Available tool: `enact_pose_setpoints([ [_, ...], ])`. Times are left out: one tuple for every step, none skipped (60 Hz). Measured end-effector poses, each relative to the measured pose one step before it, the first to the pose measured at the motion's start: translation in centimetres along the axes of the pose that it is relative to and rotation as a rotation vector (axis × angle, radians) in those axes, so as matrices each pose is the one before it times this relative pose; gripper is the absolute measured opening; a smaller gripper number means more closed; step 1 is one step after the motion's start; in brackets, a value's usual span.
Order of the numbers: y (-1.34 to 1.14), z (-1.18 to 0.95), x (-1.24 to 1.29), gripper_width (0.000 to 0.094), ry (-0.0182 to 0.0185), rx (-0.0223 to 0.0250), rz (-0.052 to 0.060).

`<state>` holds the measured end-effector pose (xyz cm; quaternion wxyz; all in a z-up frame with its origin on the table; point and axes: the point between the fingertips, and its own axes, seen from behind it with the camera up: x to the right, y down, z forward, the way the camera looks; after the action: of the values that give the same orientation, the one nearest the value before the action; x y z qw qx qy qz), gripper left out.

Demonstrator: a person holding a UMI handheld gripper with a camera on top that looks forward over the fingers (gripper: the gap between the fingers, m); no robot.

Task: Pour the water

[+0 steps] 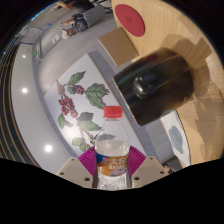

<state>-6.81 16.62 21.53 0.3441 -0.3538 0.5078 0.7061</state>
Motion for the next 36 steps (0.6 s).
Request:
enact_pose_setpoints([
  [0.272, -0.077, 0.137, 0.0385, -0.00266, 0.00283, 0.0124],
  [-0.903, 0.187, 0.105, 0.0385, -0.00050, -0.00507, 0.0104],
  [-0.279, 0.170, 0.177, 0.0386, 0.00498, 0.00527, 0.0101],
  [-0.049, 0.057, 0.062, 0.0384, 0.00407, 0.00670, 0.0120],
  [1.110, 1.570, -0.275, 0.0385, 0.00637, 0.02703, -0.0002],
  [0.007, -0.020, 0.024, 0.0383, 0.00364, 0.00456, 0.0102],
  [0.006, -0.043, 0.035, 0.0385, 0.00269, 0.00319, 0.0075],
  [0.002, -0.055, 0.069, 0.0385, 0.00331, 0.00381, 0.0056],
  [-0.031, -0.024, 0.100, 0.0386, 0.00408, 0.00381, 0.0042],
  [-1.877, -1.751, 1.423, 0.0384, -0.00391, -0.02361, 0.0125],
  [1.550, 1.844, -1.320, 0.0385, 0.01360, 0.02960, -0.0066],
  [-0.047, 0.155, -0.020, 0.0384, 0.00500, 0.00352, 0.0000],
  [-0.030, 0.069, 0.065, 0.0383, 0.00394, 0.00202, -0.0003],
  [-0.015, 0.061, 0.013, 0.0383, 0.00258, 0.00078, -0.0022],
  [0.009, 0.072, -0.012, 0.0385, 0.00147, -0.00053, -0.0026],
  [0.181, -0.802, 0.135, 0.0385, 0.00003, -0.00158, 0.0018],
  [-0.109, 0.478, 0.101, 0.0384, 0.00261, -0.00271, -0.0013],
  [0.094, 0.102, -0.048, 0.0382, 0.00198, -0.00223, -0.0010],
  [0.111, 0.046, -0.017, 0.0384, 0.00257, -0.00438, -0.0013],
  [0.114, 0.041, -0.020, 0.0383, 0.00368, -0.00483, -0.0013],
  [0.099, 0.069, -0.020, 0.0383, 0.00478, -0.00441, -0.0019],
  [-1.597, -1.143, 0.594, 0.0383, -0.00041, -0.03092, 0.0036],
  [0.132, 0.124, -0.029, 0.0383, 0.00771, -0.00683, -0.0066],
  [1.981, 0.841, -0.309, 0.0383, 0.01234, 0.01826, -0.0158],
  [0.209, 0.110, -0.095, 0.0384, 0.00683, -0.01095, -0.0130],
  [-1.536, -0.535, 0.127, 0.0385, 0.00076, -0.03943, -0.0142],
  [2.234, 0.735, -0.749, 0.0385, 0.01182, 0.01094, -0.0368],
  [0.421, 0.012, -0.460, 0.0382, 0.00374, -0.01877, -0.0453],
  [-1.118, -0.613, 0.241, 0.0383, -0.01010, -0.04371, -0.0565],
  [0.123, -0.152, -1.188, 0.0383, 0.00136, -0.01893, -0.0701],
  [0.064, -0.022, -1.035, 0.0384, -0.00885, -0.01022, -0.0825],
  [0.098, -0.371, -0.656, 0.0384, -0.01839, 0.00002, -0.0847],
  [-0.753, -0.251, -1.258, 0.0383, -0.01107, -0.00065, -0.1042],
  [-0.014, 0.634, -1.360, 0.0384, -0.00067, 0.01938, -0.0988],
  [-1.082, -0.026, -0.587, 0.0381, -0.00451, 0.00922, -0.0990],
  [-1.767, -0.797, -0.048, 0.0383, -0.01330, 0.00274, -0.0964],
])
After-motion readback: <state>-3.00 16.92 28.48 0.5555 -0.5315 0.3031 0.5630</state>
